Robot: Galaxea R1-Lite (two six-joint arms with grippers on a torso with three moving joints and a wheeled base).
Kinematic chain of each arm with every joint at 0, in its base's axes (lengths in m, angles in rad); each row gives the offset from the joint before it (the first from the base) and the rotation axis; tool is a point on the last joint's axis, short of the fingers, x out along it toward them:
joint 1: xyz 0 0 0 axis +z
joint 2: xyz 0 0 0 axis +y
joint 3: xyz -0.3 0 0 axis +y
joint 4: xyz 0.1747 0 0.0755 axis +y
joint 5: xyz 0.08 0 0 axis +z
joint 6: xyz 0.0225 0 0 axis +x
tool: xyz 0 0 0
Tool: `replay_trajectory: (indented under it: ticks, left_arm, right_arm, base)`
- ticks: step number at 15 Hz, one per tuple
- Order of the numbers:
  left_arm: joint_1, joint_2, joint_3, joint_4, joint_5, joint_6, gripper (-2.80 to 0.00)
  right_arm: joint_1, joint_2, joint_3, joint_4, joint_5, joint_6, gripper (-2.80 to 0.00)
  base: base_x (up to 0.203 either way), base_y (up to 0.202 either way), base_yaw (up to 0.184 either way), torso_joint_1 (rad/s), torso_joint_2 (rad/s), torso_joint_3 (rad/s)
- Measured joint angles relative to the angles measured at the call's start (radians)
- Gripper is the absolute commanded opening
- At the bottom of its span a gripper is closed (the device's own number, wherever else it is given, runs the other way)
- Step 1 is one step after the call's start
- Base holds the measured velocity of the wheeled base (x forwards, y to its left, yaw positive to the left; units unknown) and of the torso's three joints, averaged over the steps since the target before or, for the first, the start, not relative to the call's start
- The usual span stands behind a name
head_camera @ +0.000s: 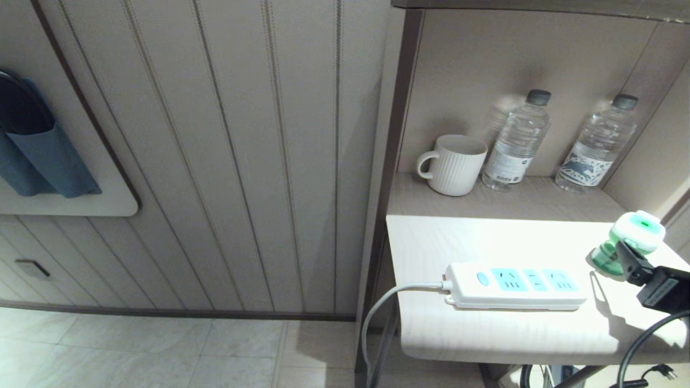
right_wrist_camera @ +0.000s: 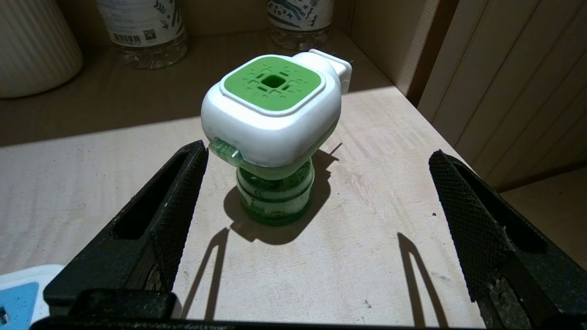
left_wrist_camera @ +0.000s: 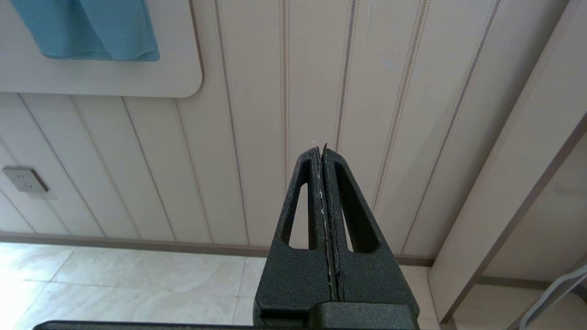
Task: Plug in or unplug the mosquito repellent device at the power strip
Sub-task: Pick up the mosquito repellent liquid
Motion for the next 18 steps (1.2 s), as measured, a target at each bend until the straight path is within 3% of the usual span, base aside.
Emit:
replay_trajectory:
  ticks: [18]
  left_arm:
    - [0.0, 0.0, 0.0, 0.0, 0.0, 0.0, -2.8]
  right_arm:
    - [0.073, 0.066, -0.094, 0.005, 0.0, 0.037, 0.0]
  base:
    - [0.0, 0.0, 0.0, 0.0, 0.0, 0.0]
